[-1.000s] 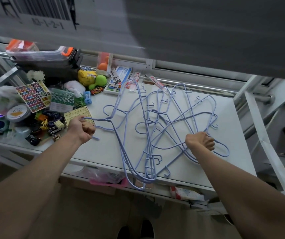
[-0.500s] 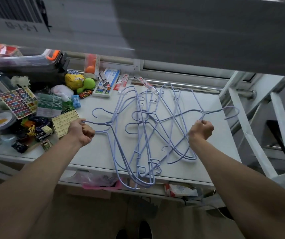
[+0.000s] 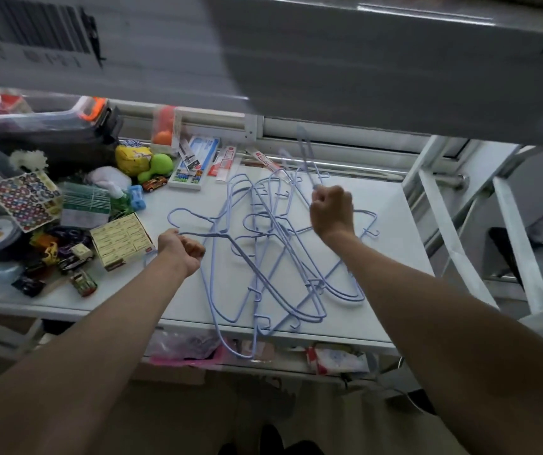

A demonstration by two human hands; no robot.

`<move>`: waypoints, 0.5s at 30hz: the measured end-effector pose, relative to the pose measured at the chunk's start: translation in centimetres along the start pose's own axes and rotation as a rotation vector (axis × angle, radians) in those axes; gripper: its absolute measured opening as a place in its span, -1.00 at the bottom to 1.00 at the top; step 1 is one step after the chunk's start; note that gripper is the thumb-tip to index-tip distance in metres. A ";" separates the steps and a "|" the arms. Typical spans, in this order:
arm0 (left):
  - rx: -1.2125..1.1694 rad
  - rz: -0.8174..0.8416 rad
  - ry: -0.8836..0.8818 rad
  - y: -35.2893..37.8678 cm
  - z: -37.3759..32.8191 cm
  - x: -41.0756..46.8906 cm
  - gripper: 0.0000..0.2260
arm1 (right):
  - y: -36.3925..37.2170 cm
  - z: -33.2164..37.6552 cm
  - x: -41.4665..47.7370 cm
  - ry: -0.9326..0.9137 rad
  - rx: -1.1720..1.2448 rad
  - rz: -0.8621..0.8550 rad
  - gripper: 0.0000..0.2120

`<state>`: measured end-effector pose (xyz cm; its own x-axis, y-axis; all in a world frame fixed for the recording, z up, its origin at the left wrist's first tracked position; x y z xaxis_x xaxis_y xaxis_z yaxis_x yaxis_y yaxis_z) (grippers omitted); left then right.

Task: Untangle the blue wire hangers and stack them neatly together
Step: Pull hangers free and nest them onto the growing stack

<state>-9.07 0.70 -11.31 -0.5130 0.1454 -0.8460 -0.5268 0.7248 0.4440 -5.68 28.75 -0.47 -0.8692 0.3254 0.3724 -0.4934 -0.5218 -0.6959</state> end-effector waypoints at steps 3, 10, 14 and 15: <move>0.056 -0.001 -0.002 0.5 0.3 -0.1 -0.56 | 3.3 2.6 -2.3 -0.127 -0.142 0.202 -0.75; 0.123 0.080 0.030 0.8 0.0 -0.3 -0.58 | 8.4 6.2 -7.2 -0.265 -0.243 0.404 -0.72; 0.077 0.106 -0.005 0.2 -0.2 -0.3 -0.60 | 10.3 6.2 -8.9 -0.365 -0.314 0.431 -0.75; 0.067 0.105 -0.013 0.2 -0.2 -0.3 -0.61 | 10.6 6.1 -9.2 -0.392 -0.333 0.436 -0.75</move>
<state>-9.14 0.64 -10.92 -0.5537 0.2315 -0.7999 -0.4239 0.7484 0.5101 -3.10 15.39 -7.49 -0.9649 -0.2032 0.1662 -0.1132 -0.2493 -0.9618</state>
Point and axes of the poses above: each hand's wrist, its own x-axis towards the middle knuckle, its own y-axis out of the palm, z = x × y, the point moved 6 cm from there along x, towards the middle knuckle, and after that the axes turned 15 degrees about -y, right-handed, at the moved point
